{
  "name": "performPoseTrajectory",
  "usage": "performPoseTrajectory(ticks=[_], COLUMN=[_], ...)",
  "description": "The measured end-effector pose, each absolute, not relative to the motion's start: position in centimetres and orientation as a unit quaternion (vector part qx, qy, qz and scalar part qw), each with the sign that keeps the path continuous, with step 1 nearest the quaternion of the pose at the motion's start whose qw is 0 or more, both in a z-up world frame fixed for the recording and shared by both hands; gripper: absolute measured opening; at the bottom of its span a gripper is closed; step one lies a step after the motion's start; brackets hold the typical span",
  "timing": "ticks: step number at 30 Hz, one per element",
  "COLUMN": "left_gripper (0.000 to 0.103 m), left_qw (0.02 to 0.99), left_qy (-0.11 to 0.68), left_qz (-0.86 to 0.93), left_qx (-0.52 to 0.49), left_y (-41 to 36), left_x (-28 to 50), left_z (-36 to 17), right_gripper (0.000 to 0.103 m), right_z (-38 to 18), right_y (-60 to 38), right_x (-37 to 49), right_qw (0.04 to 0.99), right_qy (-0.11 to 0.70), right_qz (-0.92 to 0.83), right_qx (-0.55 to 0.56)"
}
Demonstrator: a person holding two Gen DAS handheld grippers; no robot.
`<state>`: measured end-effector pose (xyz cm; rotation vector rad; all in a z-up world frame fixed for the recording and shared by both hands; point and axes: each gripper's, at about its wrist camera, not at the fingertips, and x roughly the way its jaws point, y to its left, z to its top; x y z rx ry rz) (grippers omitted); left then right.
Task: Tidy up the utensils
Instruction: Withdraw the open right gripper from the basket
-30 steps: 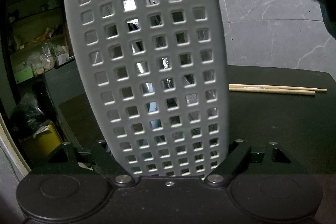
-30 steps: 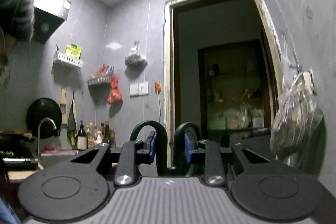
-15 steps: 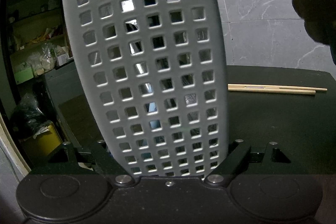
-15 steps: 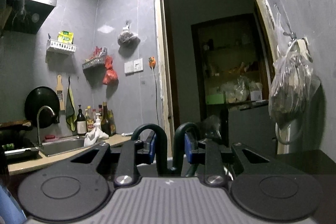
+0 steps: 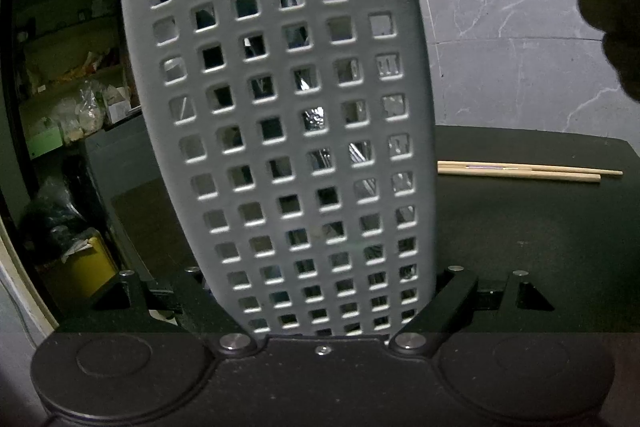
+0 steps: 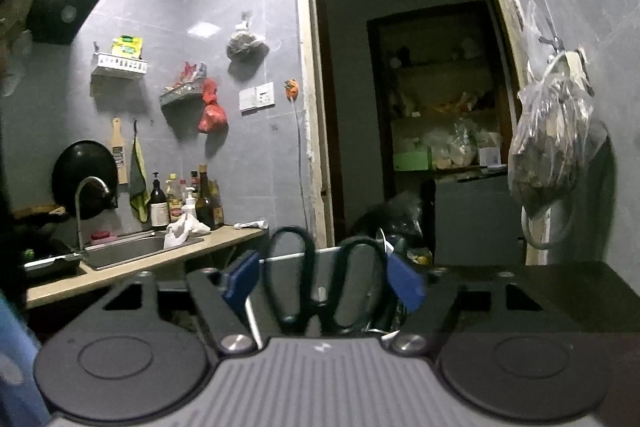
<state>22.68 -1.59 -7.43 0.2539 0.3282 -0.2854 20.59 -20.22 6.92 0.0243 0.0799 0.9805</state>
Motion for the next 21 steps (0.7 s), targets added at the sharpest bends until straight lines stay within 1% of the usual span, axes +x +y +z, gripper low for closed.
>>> performPoseTrajectory(ticks=[1,4,8,12,16,21], left_gripper=[0.084,0.084,0.083,0.083,0.083,0.083], left_qw=[0.968,0.969,0.968,0.968,0.966,0.965], left_qy=[0.162,0.162,0.162,0.163,0.161,0.160], left_qz=[-0.141,-0.142,-0.145,-0.149,-0.159,-0.167], left_qx=[0.126,0.124,0.122,0.120,0.123,0.126], left_y=[-1.6,-1.5,-1.3,-0.9,-0.4,0.0], left_x=[22.7,22.7,22.7,23.0,23.2,23.5], left_z=[-7.4,-7.5,-7.5,-7.7,-7.6,-7.6], right_gripper=[0.088,0.093,0.103,0.103,0.103,0.103], right_z=[7.1,7.6,7.5,5.8,3.2,0.9], right_y=[-20.5,-21.5,-23.5,-25.7,-27.2,-27.1], right_x=[20.3,19.4,18.3,17.8,18.0,18.8], right_qw=[0.882,0.888,0.911,0.937,0.953,0.963], right_qy=[0.035,0.021,0.005,0.019,0.064,0.116], right_qz=[0.471,0.460,0.412,0.349,0.294,0.244], right_qx=[0.009,-0.003,0.000,0.021,0.038,0.015])
